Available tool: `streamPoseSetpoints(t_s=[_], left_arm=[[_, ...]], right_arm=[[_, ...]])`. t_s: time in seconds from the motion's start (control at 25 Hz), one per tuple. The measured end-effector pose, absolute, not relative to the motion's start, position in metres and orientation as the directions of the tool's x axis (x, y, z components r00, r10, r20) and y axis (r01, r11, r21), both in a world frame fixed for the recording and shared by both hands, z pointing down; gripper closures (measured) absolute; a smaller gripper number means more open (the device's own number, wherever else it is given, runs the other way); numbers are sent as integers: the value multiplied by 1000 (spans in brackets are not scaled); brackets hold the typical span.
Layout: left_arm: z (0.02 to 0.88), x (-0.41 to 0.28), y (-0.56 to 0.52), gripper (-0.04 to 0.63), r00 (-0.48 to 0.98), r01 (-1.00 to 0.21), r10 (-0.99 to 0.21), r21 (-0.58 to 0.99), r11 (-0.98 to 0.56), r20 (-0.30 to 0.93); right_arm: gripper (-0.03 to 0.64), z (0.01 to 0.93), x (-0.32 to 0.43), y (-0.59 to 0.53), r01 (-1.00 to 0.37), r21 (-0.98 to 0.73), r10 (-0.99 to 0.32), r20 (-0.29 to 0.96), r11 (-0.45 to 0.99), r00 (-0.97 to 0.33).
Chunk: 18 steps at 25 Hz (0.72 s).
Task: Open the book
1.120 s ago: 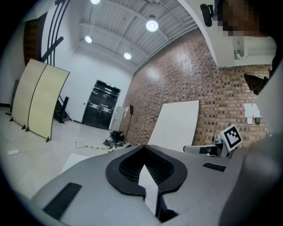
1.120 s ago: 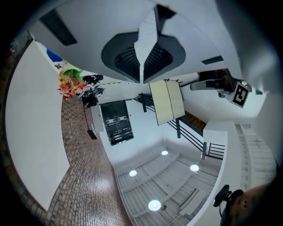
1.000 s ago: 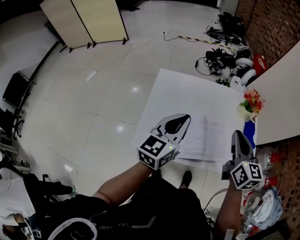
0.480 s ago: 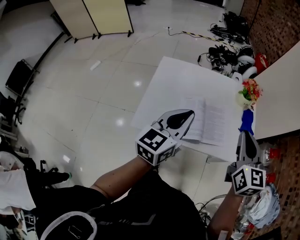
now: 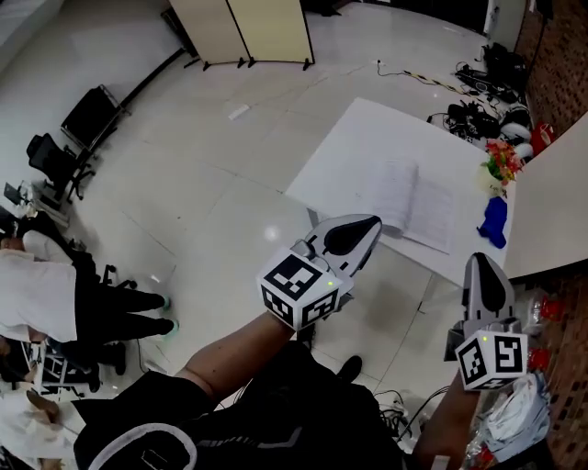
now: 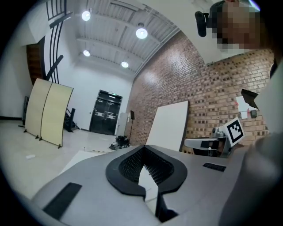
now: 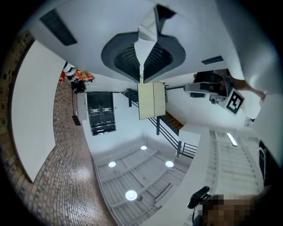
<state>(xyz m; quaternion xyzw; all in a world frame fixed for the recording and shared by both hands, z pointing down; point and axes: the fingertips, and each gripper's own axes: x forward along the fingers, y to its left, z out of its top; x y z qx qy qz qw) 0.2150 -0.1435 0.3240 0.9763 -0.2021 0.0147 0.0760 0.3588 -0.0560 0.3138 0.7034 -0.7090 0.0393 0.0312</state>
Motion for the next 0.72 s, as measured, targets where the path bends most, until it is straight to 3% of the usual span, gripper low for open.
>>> streamPoseSetpoints(t_s=[0.28,0.48,0.72], left_arm=[[329,145,-81,600,904,-427,-422,80,-901,71],[329,77,-44,600,927,-375,-374,82,-923,32],[338,-8,2,600,946,-325,-320,112,-939,56]], right_arm=[[611,318,292,-2,-998,-65,-997,76,19,-24],[611,313,220,39,-999,-25,-996,80,-32,30],[611,324,135,94,-992,-96,-992,101,-83,73]])
